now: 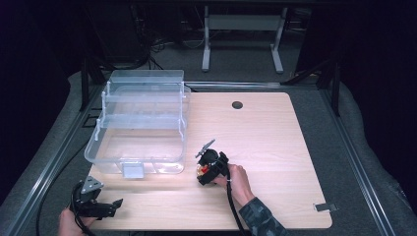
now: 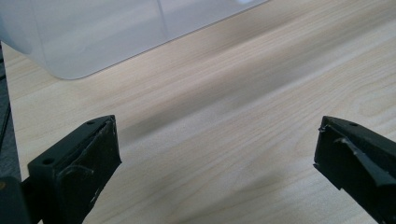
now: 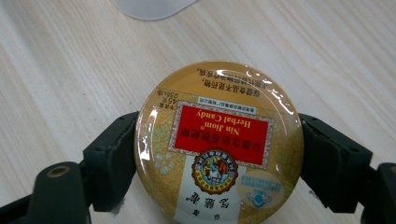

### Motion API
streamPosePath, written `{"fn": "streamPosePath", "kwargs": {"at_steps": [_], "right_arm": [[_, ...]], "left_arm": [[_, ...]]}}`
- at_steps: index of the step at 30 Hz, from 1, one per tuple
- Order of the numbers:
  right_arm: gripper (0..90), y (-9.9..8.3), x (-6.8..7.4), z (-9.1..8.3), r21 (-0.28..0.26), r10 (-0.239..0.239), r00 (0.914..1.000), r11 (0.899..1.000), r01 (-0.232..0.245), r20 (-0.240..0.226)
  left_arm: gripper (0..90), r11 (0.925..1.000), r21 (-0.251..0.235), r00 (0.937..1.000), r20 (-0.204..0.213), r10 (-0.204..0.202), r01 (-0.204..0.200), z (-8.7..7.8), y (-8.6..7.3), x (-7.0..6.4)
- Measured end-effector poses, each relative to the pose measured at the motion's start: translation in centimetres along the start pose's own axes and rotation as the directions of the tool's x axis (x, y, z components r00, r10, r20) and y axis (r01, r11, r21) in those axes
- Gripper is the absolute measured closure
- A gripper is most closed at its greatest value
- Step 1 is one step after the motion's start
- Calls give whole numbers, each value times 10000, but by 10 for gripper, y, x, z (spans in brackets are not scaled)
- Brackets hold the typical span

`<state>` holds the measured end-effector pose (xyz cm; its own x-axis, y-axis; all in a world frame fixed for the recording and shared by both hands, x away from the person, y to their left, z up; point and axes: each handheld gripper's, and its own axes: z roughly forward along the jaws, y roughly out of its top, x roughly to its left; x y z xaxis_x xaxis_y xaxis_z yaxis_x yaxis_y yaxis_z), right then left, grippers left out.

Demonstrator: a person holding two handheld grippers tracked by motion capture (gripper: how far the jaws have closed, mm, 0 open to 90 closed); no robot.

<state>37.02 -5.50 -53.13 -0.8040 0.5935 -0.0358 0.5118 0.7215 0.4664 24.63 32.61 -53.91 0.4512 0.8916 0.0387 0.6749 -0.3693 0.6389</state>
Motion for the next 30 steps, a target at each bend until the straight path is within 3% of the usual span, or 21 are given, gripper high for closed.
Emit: {"fn": "streamPosePath", "kwargs": {"at_steps": [22,24,30], "right_arm": [[199,-32,-17,-44,-264,533,9960,9983,-515,723],[199,-35,-18,-45,-363,559,9965,9979,-537,626],[199,-41,-21,-58,-289,647,9930,9977,-621,989]], "left_arm": [[3,9998,107,9998,-83,197,-196,-1,3,-3],[3,9997,131,9998,-73,192,-191,-2,3,-2],[3,9996,115,9996,-89,250,-249,-2,4,-3]]}}
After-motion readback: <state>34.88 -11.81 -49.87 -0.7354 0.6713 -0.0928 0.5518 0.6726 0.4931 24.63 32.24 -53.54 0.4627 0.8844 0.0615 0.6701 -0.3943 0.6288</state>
